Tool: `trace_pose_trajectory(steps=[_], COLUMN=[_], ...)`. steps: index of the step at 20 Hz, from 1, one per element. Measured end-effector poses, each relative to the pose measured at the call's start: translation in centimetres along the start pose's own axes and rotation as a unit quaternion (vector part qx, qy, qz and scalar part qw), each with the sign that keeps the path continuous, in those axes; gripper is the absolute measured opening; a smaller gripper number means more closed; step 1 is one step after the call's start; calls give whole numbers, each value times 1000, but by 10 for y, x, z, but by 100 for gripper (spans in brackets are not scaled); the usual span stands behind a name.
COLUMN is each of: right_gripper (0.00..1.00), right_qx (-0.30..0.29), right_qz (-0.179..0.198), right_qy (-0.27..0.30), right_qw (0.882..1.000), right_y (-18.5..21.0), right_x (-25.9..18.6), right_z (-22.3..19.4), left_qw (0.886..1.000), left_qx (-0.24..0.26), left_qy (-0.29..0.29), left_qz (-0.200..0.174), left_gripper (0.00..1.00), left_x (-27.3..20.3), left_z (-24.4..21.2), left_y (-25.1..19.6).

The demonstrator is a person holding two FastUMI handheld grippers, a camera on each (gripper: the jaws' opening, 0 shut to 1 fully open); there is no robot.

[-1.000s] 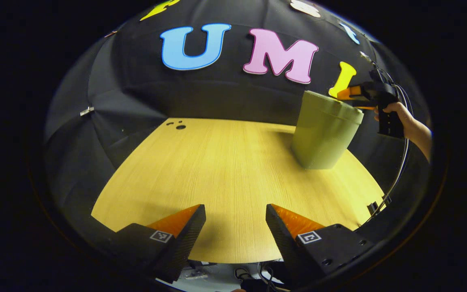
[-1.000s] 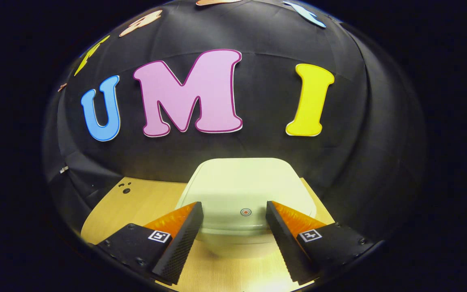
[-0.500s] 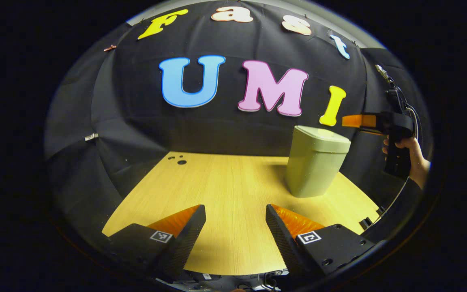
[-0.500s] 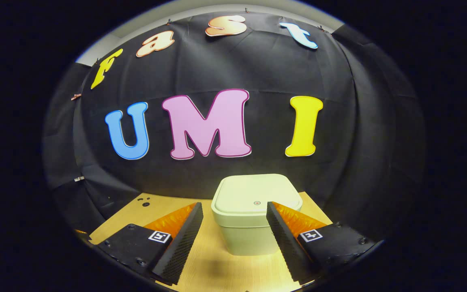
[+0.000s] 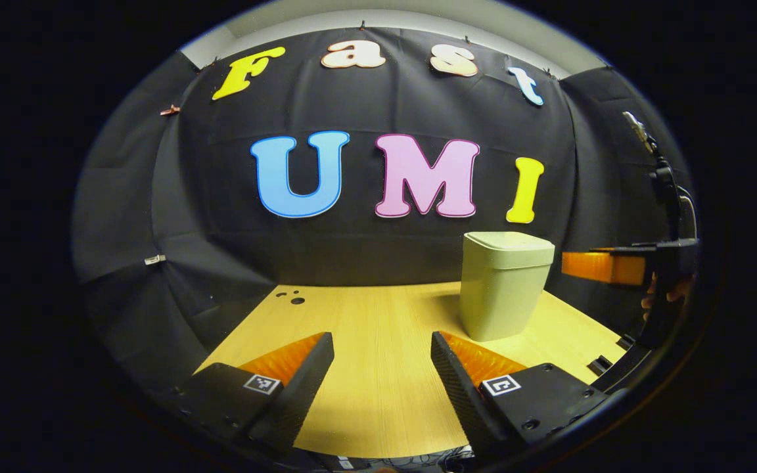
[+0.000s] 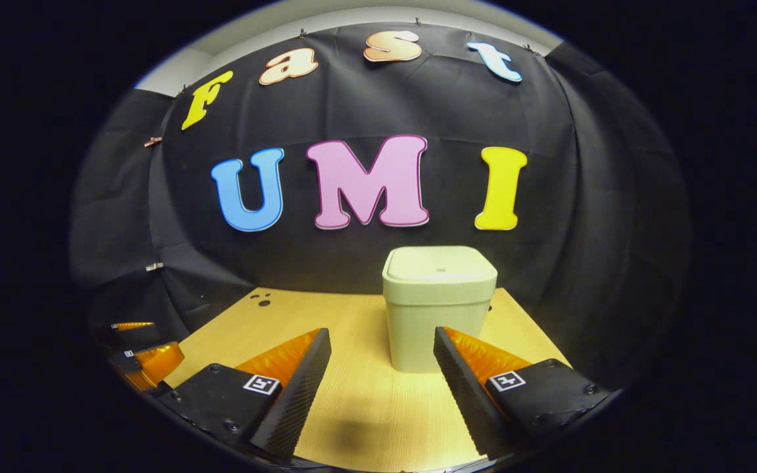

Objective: Press the lid of the desktop garbage bin to open it, pick up the crumpled paper on the desktop and throw it into the bin, then pick up the pop can on the desktop and drop it into the bin, and finally close the garbage bin lid.

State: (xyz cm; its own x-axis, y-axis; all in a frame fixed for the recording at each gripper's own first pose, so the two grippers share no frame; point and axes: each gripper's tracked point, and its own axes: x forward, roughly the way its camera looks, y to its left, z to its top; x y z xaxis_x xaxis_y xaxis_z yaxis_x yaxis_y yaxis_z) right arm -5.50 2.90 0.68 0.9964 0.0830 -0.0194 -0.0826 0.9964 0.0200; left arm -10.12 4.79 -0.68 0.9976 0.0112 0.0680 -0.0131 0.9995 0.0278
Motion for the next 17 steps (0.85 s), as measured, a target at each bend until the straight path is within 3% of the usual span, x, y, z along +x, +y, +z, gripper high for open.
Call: trace_pose_trajectory(steps=[5,17], right_gripper=[99,99], right_qx=[-21,-14], right_qz=[1,18], right_qy=[48,94], right_qw=[999,995], right_y=[4,12], right_x=[-28,-39], right_z=[-54,-95], left_qw=[999,999], left_qx=[-1,-8], left_qy=[35,45], left_qz=[-14,-18], left_gripper=[96,96], left_x=[-16,-5], left_z=[-37,-45], left_y=[-14,-27])
